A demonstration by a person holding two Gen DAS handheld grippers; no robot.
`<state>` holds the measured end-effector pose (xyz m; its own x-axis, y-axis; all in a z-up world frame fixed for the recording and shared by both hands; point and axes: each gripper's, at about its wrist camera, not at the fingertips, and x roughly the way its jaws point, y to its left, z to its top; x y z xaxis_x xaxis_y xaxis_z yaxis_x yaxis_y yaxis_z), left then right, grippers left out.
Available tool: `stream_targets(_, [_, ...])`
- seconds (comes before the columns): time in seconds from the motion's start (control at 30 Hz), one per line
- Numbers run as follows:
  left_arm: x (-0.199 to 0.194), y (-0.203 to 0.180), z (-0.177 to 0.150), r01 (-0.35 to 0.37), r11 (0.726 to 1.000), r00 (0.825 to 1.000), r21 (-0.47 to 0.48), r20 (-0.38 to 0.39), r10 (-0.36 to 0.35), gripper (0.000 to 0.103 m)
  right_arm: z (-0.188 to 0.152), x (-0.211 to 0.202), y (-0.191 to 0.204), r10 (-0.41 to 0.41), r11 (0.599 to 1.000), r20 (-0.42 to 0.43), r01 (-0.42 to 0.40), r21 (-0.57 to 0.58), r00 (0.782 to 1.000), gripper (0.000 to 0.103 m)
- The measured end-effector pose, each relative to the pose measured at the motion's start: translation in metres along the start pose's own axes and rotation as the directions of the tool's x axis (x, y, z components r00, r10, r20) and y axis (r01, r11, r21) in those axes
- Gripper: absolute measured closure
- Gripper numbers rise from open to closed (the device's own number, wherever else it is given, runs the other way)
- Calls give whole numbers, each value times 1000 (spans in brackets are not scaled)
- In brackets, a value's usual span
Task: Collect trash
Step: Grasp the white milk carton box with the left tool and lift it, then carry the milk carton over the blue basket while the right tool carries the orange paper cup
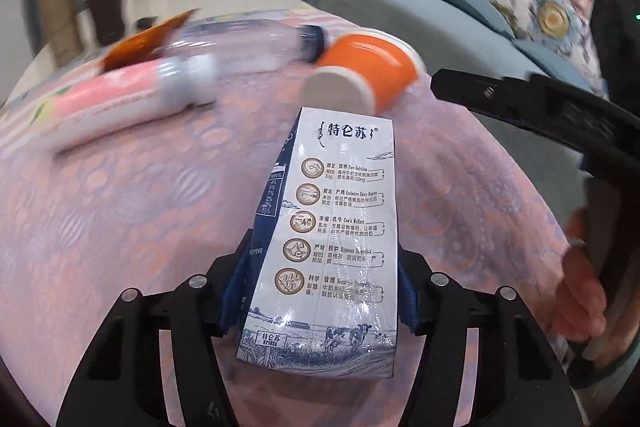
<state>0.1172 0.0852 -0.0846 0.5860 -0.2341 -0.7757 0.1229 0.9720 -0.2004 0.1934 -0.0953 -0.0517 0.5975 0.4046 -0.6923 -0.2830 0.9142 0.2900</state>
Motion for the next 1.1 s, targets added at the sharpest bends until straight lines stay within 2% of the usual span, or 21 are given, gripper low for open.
stream_targets(0.1, [-22,25,-15,-29,996,998,-83,54,34,45,11,15,-1,17,999,-17,-16,48,1000,43])
stream_targets(0.2, [-38,51,-24,-79,985,987,-152,129,99,45,22,31,-9,18,992,-45,-12,128,999,38])
stream_targets(0.3, [-47,58,-25,-29,985,982,-172,177,59,45,34,50,-14,-32,980,-96,50,195,995,38])
stream_targets(0.43, [-47,49,-23,-25,990,983,-136,176,49,45,45,71,-14,39,964,-107,-9,265,993,38])
stream_targets(0.53, [-48,51,-23,-10,988,983,-153,180,38,45,47,83,-6,32,964,-107,-2,267,994,37])
stream_targets(0.67, [-44,55,-24,3,986,983,-169,181,28,45,45,96,2,79,959,-121,-42,281,990,40])
stream_targets(0.83, [-46,54,-27,-10,987,982,-162,187,40,45,40,84,4,121,963,-103,-91,254,987,48])
stream_targets(0.97, [-56,58,-31,4,979,976,-206,213,41,45,27,49,5,149,971,-75,-131,200,986,56])
stream_targets(1.1, [-70,43,-32,22,982,971,-188,239,24,45,9,6,0,129,983,-30,-124,134,991,57])
